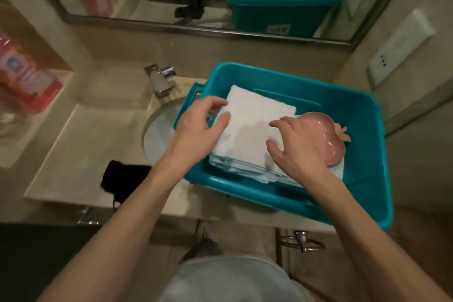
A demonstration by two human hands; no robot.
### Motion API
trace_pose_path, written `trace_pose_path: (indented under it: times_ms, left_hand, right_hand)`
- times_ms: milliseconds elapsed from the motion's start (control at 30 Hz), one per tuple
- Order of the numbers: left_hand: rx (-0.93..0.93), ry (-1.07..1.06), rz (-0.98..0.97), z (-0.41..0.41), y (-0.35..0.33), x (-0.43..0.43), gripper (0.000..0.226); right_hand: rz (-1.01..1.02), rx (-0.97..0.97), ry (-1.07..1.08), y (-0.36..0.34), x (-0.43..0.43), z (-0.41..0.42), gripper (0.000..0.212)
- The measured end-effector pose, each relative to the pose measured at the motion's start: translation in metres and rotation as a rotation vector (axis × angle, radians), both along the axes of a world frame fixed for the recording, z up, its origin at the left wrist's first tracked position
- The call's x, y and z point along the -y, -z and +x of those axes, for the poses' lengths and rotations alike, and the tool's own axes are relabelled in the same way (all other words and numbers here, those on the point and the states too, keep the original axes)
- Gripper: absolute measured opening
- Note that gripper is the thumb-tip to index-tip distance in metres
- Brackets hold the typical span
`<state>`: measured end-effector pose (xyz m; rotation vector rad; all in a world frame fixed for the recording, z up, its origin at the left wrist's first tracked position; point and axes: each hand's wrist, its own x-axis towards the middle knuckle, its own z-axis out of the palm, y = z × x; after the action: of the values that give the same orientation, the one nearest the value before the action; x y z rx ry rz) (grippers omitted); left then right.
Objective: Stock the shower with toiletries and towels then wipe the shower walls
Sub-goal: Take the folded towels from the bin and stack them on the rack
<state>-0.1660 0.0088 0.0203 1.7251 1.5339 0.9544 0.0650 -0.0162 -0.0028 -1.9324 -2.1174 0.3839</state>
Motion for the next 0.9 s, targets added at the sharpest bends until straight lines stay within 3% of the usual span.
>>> trace_pose_path:
  times_ms: [267, 500, 667, 767, 900]
  left_hand:
    - [-0.332, 0.162, -0.087, 0.050, 0.054, -0.068, 0.057]
    - [-0.209, 0.050, -0.321, 0.060, 0.074, -0.083, 0.087]
    - [0.037, -0.084, -0.377, 0.057, 0.069, -0.088, 0.073]
    - [0.077, -0.086, -0.454, 0.054, 0.066, -0.090, 0.056]
    - [0.183, -0.139, -0.436, 0.053, 0.060, -0.087, 0.043]
  right_hand:
    - [-0.391, -0.343, 0.431, 0.018, -0.012, 0.003, 0.060]
    - [-0.148, -0.666, 0.711, 0.030, -0.030, 0.000, 0.039]
    - [-0.188, -0.804, 0.773, 0.034, -0.053, 0.000, 0.037]
    - [-0.222, -0.952, 0.848, 0.035, -0.063, 0.000, 0.034]
    - [-0.226, -0.981, 0.847, 0.036, -0.069, -0.001, 0.031]
